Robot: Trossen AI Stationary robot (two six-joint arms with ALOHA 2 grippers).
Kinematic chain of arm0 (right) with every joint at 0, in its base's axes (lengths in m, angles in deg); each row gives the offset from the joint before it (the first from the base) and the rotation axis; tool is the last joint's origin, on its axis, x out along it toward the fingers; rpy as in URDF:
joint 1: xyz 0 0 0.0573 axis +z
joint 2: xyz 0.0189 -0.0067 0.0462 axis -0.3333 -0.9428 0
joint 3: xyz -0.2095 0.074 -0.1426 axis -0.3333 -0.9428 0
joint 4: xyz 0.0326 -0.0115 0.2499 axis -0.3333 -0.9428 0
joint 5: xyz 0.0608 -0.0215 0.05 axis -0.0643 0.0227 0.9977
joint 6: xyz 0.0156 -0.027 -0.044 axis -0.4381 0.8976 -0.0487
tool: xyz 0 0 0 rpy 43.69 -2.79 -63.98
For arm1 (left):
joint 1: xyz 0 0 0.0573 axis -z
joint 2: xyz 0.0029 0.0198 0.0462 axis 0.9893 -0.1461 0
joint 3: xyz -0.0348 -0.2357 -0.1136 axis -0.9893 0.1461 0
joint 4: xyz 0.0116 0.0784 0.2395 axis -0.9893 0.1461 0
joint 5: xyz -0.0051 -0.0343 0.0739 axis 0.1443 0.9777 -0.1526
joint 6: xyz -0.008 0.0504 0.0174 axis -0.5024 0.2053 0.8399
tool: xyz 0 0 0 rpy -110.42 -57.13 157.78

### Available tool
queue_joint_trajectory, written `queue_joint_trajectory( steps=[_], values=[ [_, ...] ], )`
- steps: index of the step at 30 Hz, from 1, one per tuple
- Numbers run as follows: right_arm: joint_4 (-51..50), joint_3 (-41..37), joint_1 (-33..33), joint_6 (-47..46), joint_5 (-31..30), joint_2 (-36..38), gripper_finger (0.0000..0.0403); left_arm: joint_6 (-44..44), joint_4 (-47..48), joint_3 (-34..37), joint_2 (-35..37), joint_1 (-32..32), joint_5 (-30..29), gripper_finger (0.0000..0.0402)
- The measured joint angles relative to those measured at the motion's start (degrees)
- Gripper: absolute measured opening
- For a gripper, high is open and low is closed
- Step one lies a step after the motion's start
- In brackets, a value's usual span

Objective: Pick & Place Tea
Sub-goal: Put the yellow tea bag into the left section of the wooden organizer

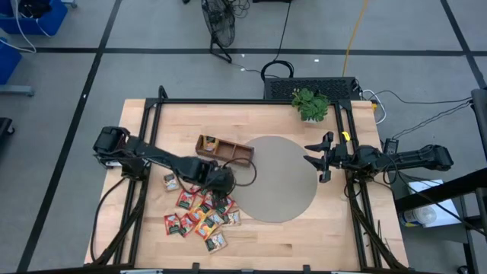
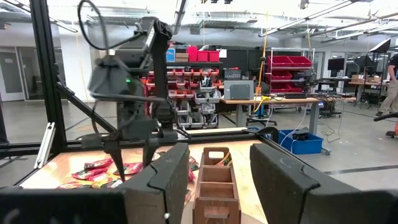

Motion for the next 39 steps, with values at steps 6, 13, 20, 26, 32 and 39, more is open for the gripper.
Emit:
queue_joint_trajectory(
  steps=[6,13,20,26,32,39],
  values=[
    [0.02,0.0,0.02,0.0,-0.01,0.01,0.0155,-3.76,0.74,-0.01,-0.79,1.3,-3.65,0.0176],
    [0.0,-0.01,0.01,0.0,-0.01,0.01,0.0155,-3.24,1.06,-0.01,-7.0,0.68,-0.37,0.0171],
    [-0.01,0.0,0.02,0.0,-0.01,0.01,0.0155,-2.09,0.44,-0.31,-10.03,-0.87,1.03,0.017],
    [0.0,0.0,0.02,0.0,-0.01,-0.01,0.0155,-1.48,0.58,-0.18,-9.44,-1.41,2.46,0.0143],
    [0.0,0.0,0.0,0.0,0.01,0.01,0.0155,0.09,0.83,0.1,-5.88,-0.87,4.2,0.0034],
    [0.0,0.0,0.02,0.0,-0.01,-0.01,0.0155,4.42,8.43,-3.64,-0.46,1.93,-5.04,0.0013]
  ],
)
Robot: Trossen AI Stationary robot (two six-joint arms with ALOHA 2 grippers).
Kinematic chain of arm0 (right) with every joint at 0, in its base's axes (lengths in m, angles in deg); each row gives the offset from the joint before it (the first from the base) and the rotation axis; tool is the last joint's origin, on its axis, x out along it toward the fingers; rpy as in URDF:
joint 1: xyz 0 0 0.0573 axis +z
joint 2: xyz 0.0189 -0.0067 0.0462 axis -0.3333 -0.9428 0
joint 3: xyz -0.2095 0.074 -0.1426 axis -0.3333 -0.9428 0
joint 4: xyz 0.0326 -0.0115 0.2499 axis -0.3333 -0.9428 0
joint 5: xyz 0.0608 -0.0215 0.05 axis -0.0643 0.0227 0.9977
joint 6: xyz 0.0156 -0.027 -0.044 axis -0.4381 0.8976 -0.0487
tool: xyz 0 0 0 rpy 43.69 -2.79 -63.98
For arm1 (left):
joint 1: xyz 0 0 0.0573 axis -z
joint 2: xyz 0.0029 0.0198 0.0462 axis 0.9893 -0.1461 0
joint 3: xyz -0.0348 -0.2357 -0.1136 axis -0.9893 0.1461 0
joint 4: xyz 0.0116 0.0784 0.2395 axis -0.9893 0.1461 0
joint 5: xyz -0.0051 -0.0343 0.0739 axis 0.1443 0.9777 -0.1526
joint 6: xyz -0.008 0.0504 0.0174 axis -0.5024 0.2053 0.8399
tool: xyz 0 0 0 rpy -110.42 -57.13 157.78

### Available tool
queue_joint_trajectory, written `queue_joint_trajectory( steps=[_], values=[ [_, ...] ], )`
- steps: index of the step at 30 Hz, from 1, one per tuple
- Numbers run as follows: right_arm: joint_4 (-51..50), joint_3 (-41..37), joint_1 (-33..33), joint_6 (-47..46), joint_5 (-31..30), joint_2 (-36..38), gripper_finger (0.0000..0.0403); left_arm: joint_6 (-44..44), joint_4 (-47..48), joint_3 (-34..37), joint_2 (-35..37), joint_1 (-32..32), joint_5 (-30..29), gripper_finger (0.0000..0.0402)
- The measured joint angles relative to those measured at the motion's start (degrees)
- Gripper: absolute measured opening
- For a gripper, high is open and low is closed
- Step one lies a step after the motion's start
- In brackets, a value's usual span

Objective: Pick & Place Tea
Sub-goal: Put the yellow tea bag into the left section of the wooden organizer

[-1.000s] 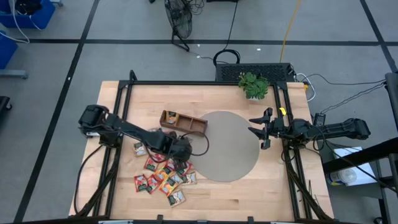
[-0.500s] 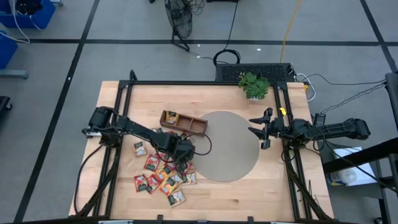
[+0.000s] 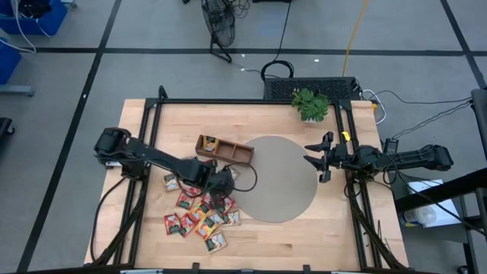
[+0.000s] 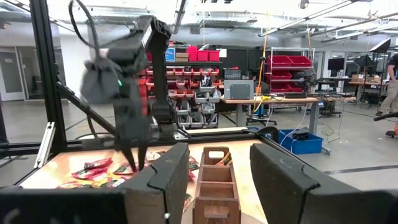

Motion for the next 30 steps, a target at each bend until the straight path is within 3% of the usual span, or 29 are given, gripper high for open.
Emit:
queue_joint_trajectory(
  steps=[5,9,13,20,30],
  values=[
    [0.0,-0.01,-0.01,0.0,0.0,0.02,0.0155,1.19,19.76,-6.52,1.1,1.18,-19.68,0.0013],
    [0.0,0.0,-0.02,0.0,0.02,0.01,0.0155,6.43,26.23,-5.89,1.13,-0.02,-32.51,0.0011],
    [0.0,0.01,0.0,0.0,0.01,0.02,0.0155,9.2,24.38,-2.02,1.02,-3.44,-33.2,0.001],
    [0.0,0.01,-0.01,0.0,0.02,0.02,0.0155,17.09,11.83,6.39,1.02,-7.06,-36.86,0.0015],
    [0.0,-0.01,0.0,0.0,0.0,0.02,0.0155,24.48,1.89,10.75,1.02,-11.86,-35.43,0.0021]
  ],
)
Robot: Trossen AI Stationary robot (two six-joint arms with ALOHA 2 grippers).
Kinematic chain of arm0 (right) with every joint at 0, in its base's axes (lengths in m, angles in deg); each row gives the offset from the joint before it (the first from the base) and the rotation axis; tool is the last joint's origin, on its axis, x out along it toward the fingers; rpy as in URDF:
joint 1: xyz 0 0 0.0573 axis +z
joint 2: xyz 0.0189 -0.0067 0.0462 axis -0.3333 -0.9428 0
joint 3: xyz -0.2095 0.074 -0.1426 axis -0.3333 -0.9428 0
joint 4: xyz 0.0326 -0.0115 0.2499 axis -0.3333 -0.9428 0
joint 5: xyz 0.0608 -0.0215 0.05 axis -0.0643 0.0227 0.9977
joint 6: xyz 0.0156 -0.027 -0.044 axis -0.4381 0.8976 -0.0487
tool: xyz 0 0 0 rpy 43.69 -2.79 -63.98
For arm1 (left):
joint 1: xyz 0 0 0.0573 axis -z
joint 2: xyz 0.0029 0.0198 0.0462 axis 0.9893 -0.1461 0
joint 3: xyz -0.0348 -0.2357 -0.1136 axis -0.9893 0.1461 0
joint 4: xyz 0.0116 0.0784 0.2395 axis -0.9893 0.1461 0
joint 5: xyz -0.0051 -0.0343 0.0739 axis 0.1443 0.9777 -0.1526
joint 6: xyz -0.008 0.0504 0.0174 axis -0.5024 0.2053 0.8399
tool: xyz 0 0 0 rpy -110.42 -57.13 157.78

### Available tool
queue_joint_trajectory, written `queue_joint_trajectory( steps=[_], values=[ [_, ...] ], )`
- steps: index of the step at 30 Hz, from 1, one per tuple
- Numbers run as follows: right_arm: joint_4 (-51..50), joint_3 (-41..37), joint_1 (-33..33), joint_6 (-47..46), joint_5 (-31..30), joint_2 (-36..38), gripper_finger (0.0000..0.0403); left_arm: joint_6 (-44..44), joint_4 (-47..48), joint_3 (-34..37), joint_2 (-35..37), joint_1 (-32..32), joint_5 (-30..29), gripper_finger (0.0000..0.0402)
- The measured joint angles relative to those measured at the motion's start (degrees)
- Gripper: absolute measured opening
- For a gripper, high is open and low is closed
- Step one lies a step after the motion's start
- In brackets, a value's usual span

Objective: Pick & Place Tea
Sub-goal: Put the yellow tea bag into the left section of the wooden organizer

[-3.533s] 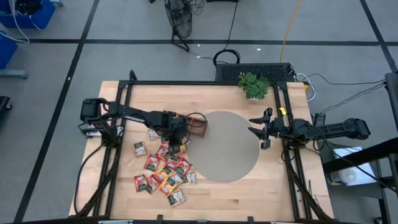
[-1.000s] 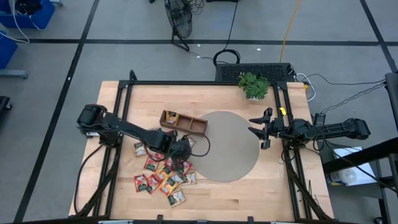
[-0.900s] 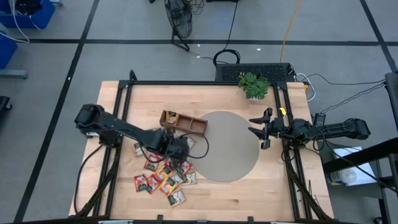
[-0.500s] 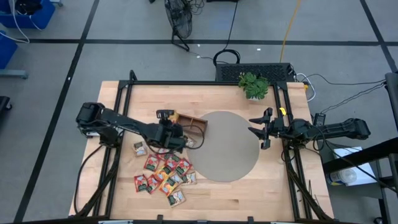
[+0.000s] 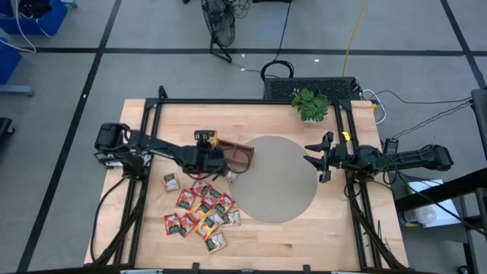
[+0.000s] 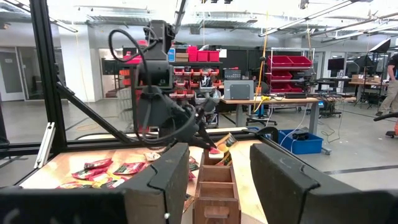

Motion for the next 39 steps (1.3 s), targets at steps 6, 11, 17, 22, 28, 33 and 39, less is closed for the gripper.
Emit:
queue_joint_trajectory(
  steps=[6,11,17,22,28,33,39],
  values=[
    [0.0,-0.01,-0.02,0.0,0.02,0.0,0.0155,1.35,-2.87,2.29,0.0,-2.43,2.76,0.0018],
    [0.0,0.0,-0.01,0.0,0.02,0.0,0.0155,1.24,-3.03,2.92,0.02,-3.18,2.88,0.0039],
    [0.0,0.01,-0.01,0.0,0.0,0.0,0.0155,2.27,-3.46,2.94,0.02,-3.14,5.45,0.0062],
    [0.0,0.0,-0.01,0.0,0.01,0.0,0.0155,2.08,-3.46,2.94,0.04,-3.16,5.39,0.0085],
    [0.0,0.01,-0.01,0.0,0.01,0.0,0.0155,0.88,-3.43,2.94,0.04,-3.06,3.57,0.0123],
    [0.0,0.01,0.0,0.0,0.0,0.0,0.0155,0.71,-3.38,2.94,0.04,-2.24,-0.69,0.0157],
    [0.0,0.0,-0.01,0.0,0.01,0.0,0.0155,-0.69,-3.32,2.94,0.04,-1.76,-1.26,0.0188]
  ],
)
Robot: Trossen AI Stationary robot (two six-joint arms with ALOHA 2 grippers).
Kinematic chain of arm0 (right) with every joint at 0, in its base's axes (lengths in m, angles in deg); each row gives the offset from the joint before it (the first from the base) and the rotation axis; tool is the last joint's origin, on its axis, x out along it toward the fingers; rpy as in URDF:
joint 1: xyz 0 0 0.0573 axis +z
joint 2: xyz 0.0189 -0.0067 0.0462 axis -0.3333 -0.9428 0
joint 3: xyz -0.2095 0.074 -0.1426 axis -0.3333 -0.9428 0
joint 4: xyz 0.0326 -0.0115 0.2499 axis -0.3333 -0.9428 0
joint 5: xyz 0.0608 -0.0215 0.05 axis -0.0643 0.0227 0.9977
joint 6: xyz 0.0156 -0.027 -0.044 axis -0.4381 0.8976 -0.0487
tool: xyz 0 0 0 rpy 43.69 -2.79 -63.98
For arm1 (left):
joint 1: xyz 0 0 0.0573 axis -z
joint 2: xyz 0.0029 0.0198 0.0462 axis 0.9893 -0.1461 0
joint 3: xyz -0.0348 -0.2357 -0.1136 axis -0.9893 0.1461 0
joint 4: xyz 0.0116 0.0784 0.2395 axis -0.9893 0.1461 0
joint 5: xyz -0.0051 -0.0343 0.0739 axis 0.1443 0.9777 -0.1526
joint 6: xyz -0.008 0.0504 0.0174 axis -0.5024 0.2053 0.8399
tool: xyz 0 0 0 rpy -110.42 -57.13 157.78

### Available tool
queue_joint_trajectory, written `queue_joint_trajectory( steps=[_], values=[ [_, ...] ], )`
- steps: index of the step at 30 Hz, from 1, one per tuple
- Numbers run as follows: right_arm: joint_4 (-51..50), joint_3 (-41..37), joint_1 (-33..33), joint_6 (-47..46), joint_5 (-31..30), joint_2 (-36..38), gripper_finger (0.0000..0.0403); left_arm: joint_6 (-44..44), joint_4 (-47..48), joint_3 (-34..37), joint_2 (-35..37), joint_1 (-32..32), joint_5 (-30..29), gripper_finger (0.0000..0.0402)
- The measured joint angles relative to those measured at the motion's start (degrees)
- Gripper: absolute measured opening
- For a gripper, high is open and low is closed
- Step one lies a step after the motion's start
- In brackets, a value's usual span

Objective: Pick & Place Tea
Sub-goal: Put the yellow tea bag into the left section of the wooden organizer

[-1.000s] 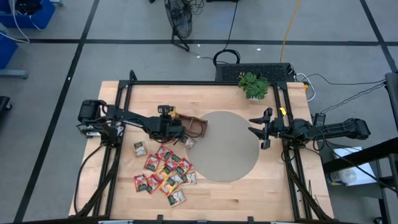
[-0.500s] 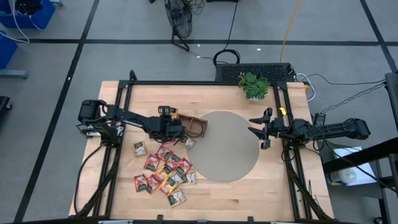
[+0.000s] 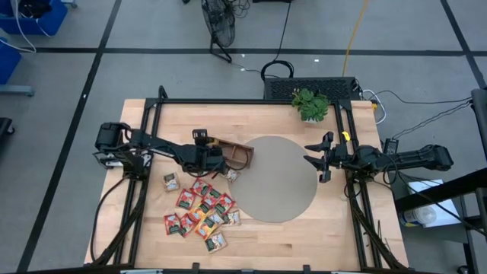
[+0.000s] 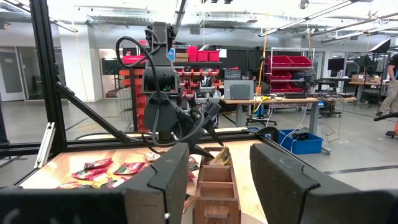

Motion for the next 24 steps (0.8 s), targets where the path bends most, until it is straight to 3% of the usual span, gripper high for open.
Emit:
queue_joint_trajectory(
  steps=[7,11,14,16,20,24],
  values=[
    [0.0,0.01,0.01,0.0,0.0,0.0,0.0155,-0.15,1.34,-0.52,0.0,0.01,-0.35,0.0202],
    [0.0,0.01,0.0,0.0,0.01,-0.02,0.0155,-0.22,7.18,-4.84,0.0,-0.12,0.47,0.0165],
    [0.0,0.0,0.01,0.0,0.01,0.0,0.0155,1.59,13.19,-10.34,0.0,-1.82,8.13,0.0082],
    [0.0,-0.01,0.0,0.0,0.0,-0.02,0.0155,2.57,15.72,-14.28,0.03,-4.37,16.78,0.0024],
    [0.0,0.01,0.0,0.0,0.01,-0.01,0.0155,2.18,17.92,-17.22,0.07,-11.41,31.63,0.0005],
    [0.0,0.01,0.0,0.0,0.01,-0.02,0.0155,0.81,19.05,-15.61,0.07,-16.32,34.97,0.0003]
  ],
)
